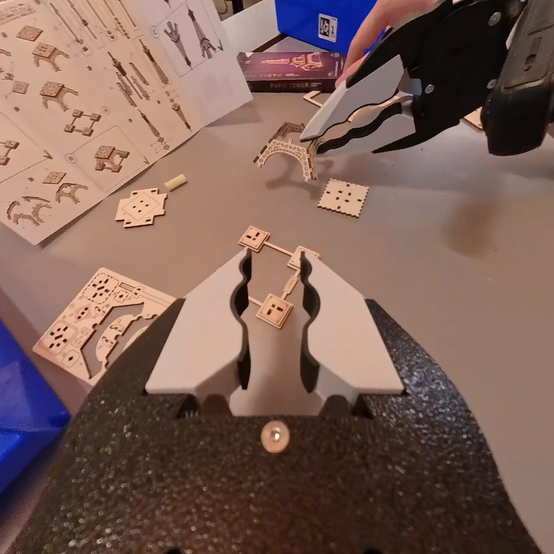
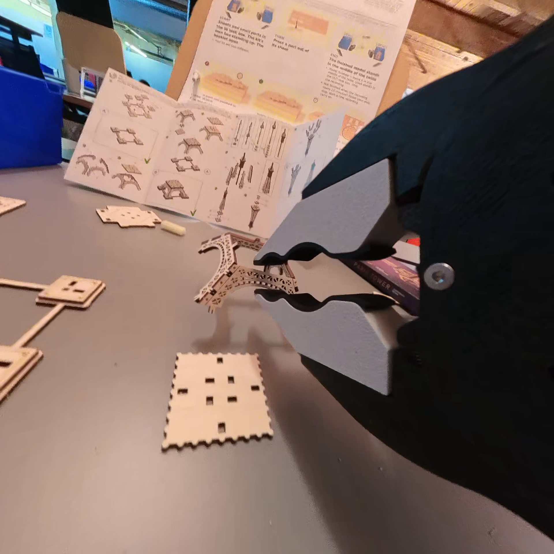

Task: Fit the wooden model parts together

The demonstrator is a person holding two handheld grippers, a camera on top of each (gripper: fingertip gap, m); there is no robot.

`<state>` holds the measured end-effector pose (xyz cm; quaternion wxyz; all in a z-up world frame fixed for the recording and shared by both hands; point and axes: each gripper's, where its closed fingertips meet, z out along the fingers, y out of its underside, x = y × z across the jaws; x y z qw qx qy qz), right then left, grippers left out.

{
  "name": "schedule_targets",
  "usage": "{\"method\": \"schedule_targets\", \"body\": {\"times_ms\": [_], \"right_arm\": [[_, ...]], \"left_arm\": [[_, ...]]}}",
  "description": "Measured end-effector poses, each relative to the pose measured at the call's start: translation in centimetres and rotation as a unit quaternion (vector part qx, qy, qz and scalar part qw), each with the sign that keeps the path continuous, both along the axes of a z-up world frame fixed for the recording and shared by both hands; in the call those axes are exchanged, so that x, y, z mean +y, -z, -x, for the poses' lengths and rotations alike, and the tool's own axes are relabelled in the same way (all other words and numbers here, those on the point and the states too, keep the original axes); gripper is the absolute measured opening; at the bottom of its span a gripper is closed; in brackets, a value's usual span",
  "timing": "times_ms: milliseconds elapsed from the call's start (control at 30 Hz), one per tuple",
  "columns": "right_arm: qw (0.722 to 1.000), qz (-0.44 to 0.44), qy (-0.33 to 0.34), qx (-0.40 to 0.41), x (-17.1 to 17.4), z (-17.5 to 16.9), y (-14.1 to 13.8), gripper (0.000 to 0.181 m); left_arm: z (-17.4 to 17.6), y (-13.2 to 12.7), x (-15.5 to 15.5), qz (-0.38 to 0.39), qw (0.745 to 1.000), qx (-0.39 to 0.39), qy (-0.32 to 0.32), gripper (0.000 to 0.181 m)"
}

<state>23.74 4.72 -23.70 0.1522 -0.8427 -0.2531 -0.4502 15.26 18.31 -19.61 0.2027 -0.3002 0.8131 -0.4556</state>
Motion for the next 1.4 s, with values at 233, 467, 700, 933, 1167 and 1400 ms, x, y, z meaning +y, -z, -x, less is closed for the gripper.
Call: {"method": "schedule_targets", "body": {"times_ms": [233, 467, 700, 933, 1167, 1400], "right_arm": [[1.000, 0.029, -0.001, -0.011, -0.4, 0.9, 1.1, 0.013], [0.999, -0.031, -0.014, 0.005, 1.0, 1.5, 0.0, 0.036], [0.952, -0.280, -0.046, 0.119, -0.1, 5.3, -2.5, 0.036], [0.936, -0.320, -0.009, 0.146, -1.3, 4.2, -2.8, 0.040], [0.930, -0.244, -0.003, 0.276, -2.7, 6.0, 0.2, 0.029], [0.912, -0.220, 0.034, 0.345, -0.6, 6.7, 2.2, 0.029]], "left_arm": [[0.3, 1.2, -2.0, -0.010, 1.000, 0.004, 0.025, 0.029], [1.0, 1.6, -4.9, -0.017, 0.998, -0.010, 0.054, 0.029], [0.3, 2.3, -6.1, -0.056, 0.994, -0.088, 0.043, 0.031], [-0.3, 3.2, -2.3, -0.059, 0.996, -0.055, -0.033, 0.050], [2.1, 4.6, -3.6, -0.027, 0.999, 0.014, 0.022, 0.040], [4.3, 5.6, -7.2, -0.017, 0.993, 0.069, 0.091, 0.040]]}}
